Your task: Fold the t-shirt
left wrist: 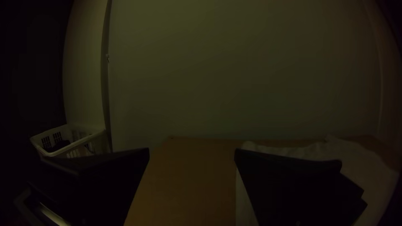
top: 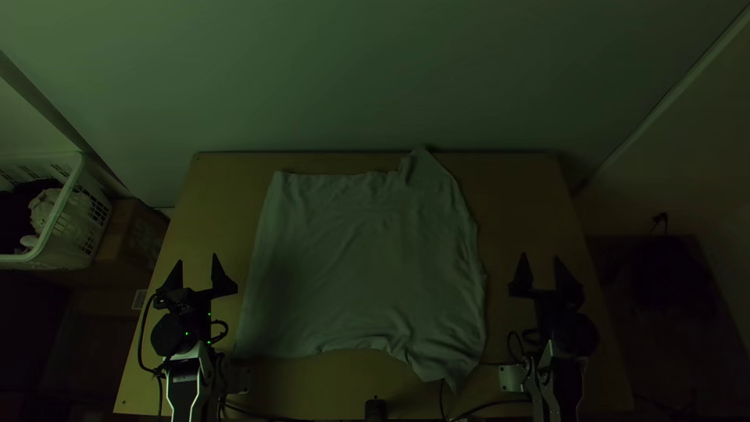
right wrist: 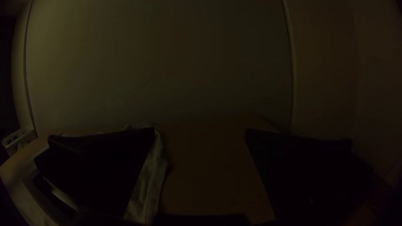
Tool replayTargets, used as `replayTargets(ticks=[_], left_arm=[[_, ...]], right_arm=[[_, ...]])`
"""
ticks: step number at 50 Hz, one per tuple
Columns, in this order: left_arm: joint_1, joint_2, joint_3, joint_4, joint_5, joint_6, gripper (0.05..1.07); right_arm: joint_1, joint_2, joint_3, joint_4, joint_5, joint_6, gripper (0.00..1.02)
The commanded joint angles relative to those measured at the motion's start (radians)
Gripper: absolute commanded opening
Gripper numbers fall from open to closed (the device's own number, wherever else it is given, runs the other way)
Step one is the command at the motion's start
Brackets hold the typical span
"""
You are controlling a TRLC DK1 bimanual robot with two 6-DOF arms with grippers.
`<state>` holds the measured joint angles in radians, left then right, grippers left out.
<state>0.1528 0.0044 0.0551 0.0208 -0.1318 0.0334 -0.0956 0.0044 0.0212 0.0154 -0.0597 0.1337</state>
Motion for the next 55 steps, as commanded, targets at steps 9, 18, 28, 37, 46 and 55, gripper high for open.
replayTargets(ticks=[9, 18, 28, 37, 46, 55], left_arm=[[0.007, -0.006, -0.037, -0.019, 0.004, -0.017, 1.03], [0.007, -0.006, -0.037, -0.019, 0.004, -0.017, 1.03], [-0.009, -0.006, -0.037, -0.022, 0.032, -0.026, 1.03], [-0.042, -0.006, -0.037, -0.022, 0.046, -0.038, 1.03], [-0.039, -0.006, -0.035, -0.028, 0.054, -0.038, 1.03], [0.004, -0.007, -0.057, 0.039, 0.037, -0.035, 1.03]], right_arm=[[0.0, -0.007, -0.014, -0.017, 0.008, -0.002, 0.99], [-0.001, -0.007, -0.014, -0.015, 0.008, -0.002, 0.99], [-0.001, -0.007, -0.014, -0.017, 0.008, -0.002, 0.99], [0.033, -0.007, -0.014, -0.017, 0.008, 0.063, 0.99], [0.034, -0.007, -0.014, -0.02, 0.011, 0.06, 0.99], [0.028, -0.011, -0.014, -0.014, 0.026, 0.064, 0.99]])
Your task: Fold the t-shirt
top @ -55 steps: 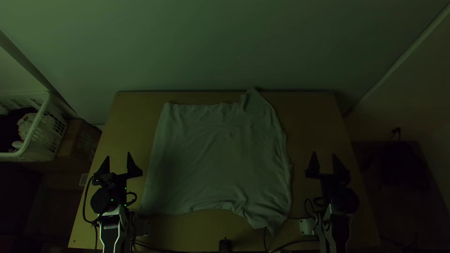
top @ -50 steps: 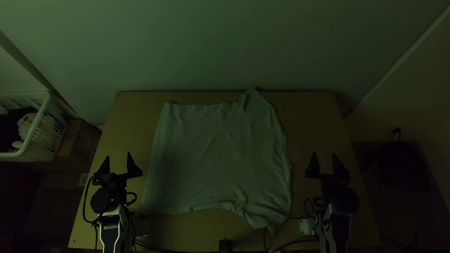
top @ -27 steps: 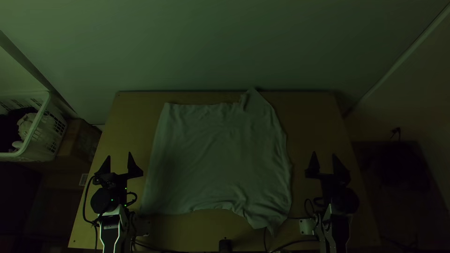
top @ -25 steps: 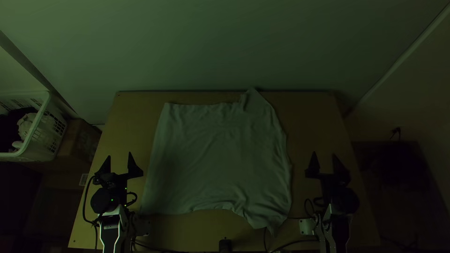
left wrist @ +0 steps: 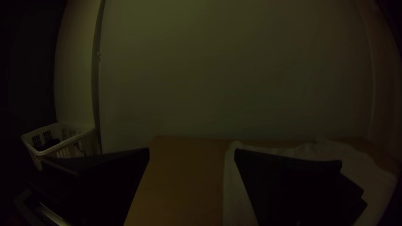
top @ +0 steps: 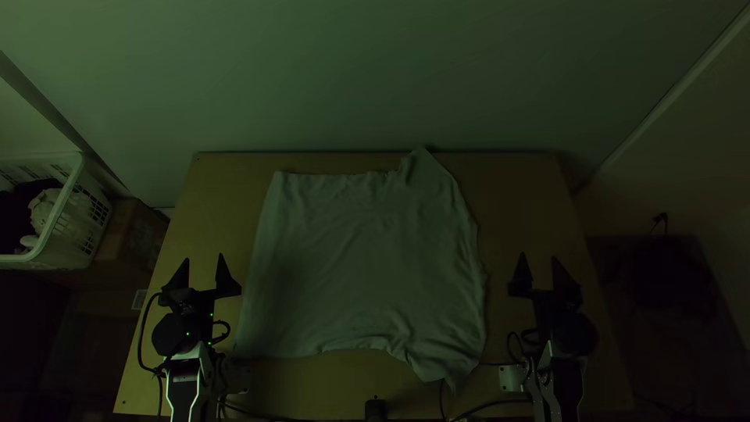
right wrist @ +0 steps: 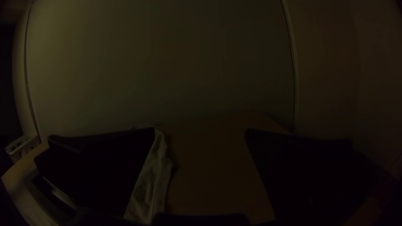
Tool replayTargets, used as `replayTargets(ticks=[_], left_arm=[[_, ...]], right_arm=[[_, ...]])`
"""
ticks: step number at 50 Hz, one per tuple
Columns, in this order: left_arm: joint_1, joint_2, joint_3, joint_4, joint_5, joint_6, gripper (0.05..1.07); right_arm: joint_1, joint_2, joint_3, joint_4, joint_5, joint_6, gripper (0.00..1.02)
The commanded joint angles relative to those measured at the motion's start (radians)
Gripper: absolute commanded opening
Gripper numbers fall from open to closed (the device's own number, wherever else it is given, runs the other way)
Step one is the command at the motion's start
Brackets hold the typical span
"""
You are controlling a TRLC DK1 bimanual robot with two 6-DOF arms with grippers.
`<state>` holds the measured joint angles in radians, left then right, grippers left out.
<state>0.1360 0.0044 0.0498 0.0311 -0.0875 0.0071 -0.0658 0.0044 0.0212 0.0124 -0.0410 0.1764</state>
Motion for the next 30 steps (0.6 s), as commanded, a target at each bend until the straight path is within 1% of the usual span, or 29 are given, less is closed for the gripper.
replayTargets(ticks=[1, 5, 8, 12, 16, 19, 22, 24, 30], left_arm=[[0.028, -0.007, -0.054, 0.044, -0.009, 0.001, 1.03], [0.054, -0.007, -0.053, 0.128, -0.001, 0.004, 1.03], [0.054, -0.007, -0.039, 0.161, 0.012, 0.011, 1.03], [0.048, -0.007, -0.025, 0.225, 0.017, 0.021, 1.03], [0.037, -0.006, 0.01, 0.251, 0.022, 0.039, 1.03], [0.027, -0.003, 0.039, 0.267, 0.022, 0.05, 1.03], [0.02, 0.0, 0.068, 0.271, 0.023, 0.054, 1.03], [0.02, 0.009, 0.093, 0.28, 0.028, 0.054, 1.03], [0.02, 0.095, 0.199, 0.3, 0.032, 0.068, 1.03]], right_arm=[[-0.006, -0.009, -0.015, -0.003, 0.007, 0.015, 0.99], [-0.012, -0.009, -0.006, 0.067, 0.009, 0.006, 0.99], [-0.02, -0.009, 0.006, 0.12, 0.007, -0.022, 0.99], [-0.022, -0.009, 0.023, 0.23, 0.007, -0.048, 0.99], [-0.02, -0.004, 0.054, 0.32, 0.007, -0.074, 0.99], [-0.017, 0.002, 0.079, 0.354, 0.007, -0.114, 0.99], [-0.015, 0.026, 0.112, 0.386, 0.007, -0.12, 0.99], [-0.015, 0.052, 0.144, 0.391, 0.007, -0.135, 0.99], [-0.017, 0.175, 0.273, 0.393, 0.007, -0.147, 0.99]])
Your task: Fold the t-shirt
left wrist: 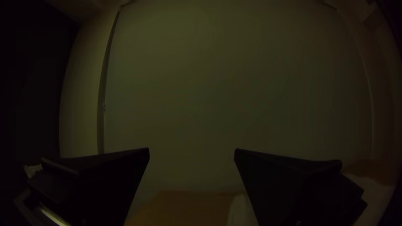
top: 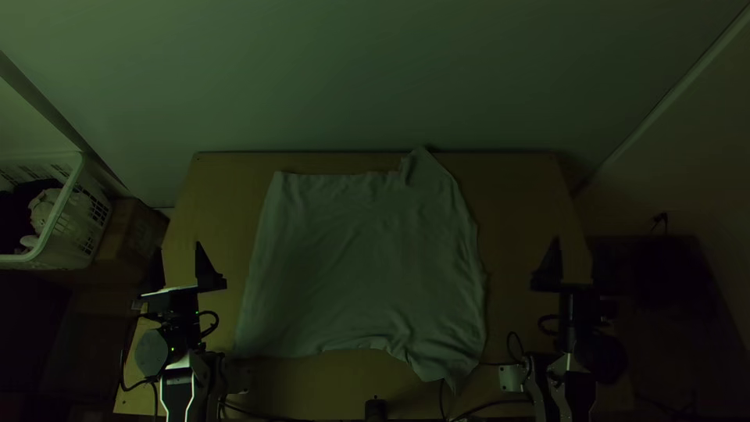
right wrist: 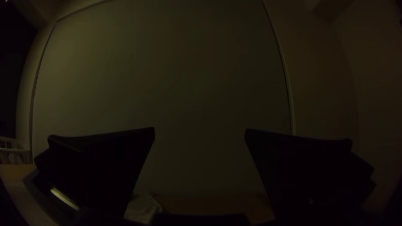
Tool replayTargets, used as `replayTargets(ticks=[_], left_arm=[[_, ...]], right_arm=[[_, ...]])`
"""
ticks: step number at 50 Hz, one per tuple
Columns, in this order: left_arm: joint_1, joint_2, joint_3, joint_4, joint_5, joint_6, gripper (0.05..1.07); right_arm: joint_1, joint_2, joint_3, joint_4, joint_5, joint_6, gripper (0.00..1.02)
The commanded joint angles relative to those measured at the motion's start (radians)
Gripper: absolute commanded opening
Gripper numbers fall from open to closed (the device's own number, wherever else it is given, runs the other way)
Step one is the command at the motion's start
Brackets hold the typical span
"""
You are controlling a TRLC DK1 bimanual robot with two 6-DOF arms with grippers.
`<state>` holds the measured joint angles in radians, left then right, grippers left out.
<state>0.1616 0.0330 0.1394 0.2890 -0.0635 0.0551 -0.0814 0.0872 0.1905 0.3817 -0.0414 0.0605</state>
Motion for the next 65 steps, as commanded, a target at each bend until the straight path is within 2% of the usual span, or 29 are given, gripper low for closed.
replayTargets(ticks=[1, 9, 20, 38, 45, 65], left_arm=[[-0.005, 0.091, 0.134, 0.042, 0.008, 0.02, 1.03], [-0.002, 0.306, 0.353, 0.045, -0.001, 0.005, 1.03], [-0.004, 0.608, 0.657, 0.049, -0.004, -0.038, 1.03], [-0.07, 0.938, 0.957, 0.045, -0.038, -0.066, 1.03], [-0.086, 1.044, 1.04, 0.021, -0.039, -0.06, 1.03], [-0.132, 1.337, 1.269, -0.189, -0.036, -0.077, 1.03]], right_arm=[[-0.001, 0.114, 0.129, 0.023, 0.008, -0.031, 0.99], [-0.003, 0.278, 0.29, 0.025, 0.008, -0.07, 0.99], [-0.006, 0.508, 0.503, 0.026, 0.008, -0.067, 0.99], [0.003, 0.867, 0.836, -0.015, 0.008, -0.065, 0.99], [0.022, 1.008, 0.981, -0.118, 0.008, -0.059, 0.99], [0.08, 1.361, 1.297, -0.351, 0.006, -0.042, 0.99]])
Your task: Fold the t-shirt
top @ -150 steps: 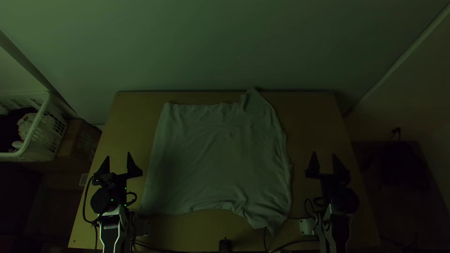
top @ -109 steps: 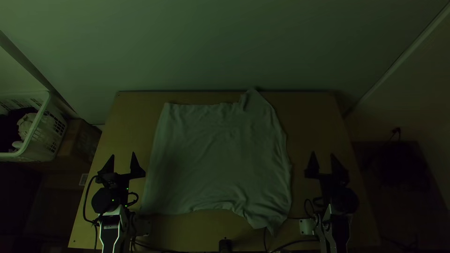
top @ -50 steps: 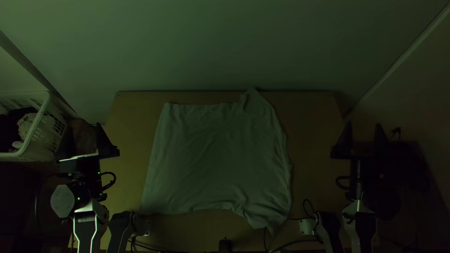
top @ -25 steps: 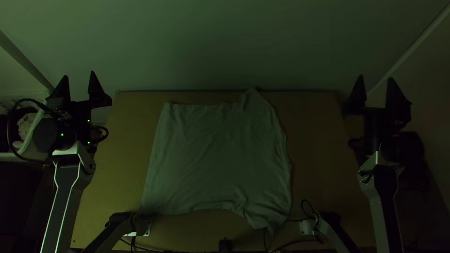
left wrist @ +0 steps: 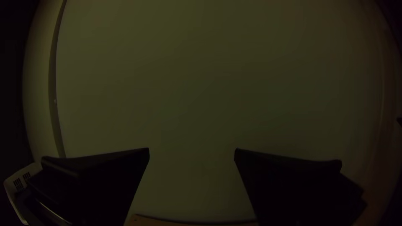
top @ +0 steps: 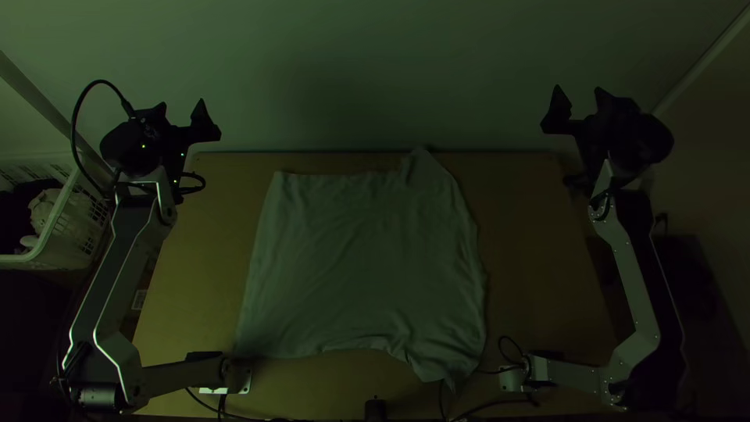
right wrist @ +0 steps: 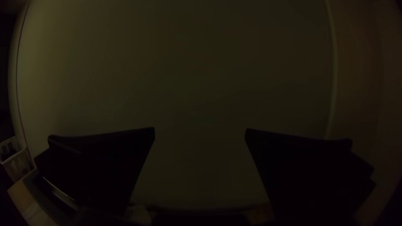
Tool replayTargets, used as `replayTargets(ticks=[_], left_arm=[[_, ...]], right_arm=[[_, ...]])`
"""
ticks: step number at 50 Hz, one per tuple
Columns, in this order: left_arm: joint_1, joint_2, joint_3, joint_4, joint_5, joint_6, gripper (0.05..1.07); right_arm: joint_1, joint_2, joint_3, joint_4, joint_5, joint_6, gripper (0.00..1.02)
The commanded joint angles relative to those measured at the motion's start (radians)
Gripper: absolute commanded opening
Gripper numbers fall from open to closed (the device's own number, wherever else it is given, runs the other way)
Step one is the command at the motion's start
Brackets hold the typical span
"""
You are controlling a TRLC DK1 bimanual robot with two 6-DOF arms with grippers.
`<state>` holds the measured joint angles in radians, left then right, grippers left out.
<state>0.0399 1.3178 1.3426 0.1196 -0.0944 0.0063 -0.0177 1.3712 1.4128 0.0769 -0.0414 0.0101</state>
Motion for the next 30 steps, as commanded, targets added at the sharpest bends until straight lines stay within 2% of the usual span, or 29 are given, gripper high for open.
replayTargets(ticks=[1, 9, 18, 21, 24, 30], left_arm=[[-0.011, 0.066, 0.078, -0.029, -0.005, -0.037, 1.03], [-0.015, 0.17, 0.168, -0.113, 0.01, -0.065, 1.03], [-0.029, 0.281, 0.227, -0.192, 0.01, -0.077, 1.03], [-0.029, 0.314, 0.247, -0.225, 0.015, -0.081, 1.03], [-0.037, 0.34, 0.277, -0.273, 0.015, -0.085, 1.03], [-0.041, 0.416, 0.34, -0.371, 0.021, -0.104, 1.02]], right_arm=[[0.021, 0.095, 0.092, -0.066, 0.006, 0.008, 0.99], [0.044, 0.244, 0.218, -0.197, 0.0, 0.047, 0.99], [0.078, 0.353, 0.287, -0.262, 0.0, 0.07, 0.99], [0.082, 0.371, 0.295, -0.264, 0.0, 0.122, 0.99], [0.094, 0.399, 0.307, -0.276, -0.002, 0.139, 0.98], [0.101, 0.479, 0.396, -0.378, -0.003, 0.194, 0.98]])
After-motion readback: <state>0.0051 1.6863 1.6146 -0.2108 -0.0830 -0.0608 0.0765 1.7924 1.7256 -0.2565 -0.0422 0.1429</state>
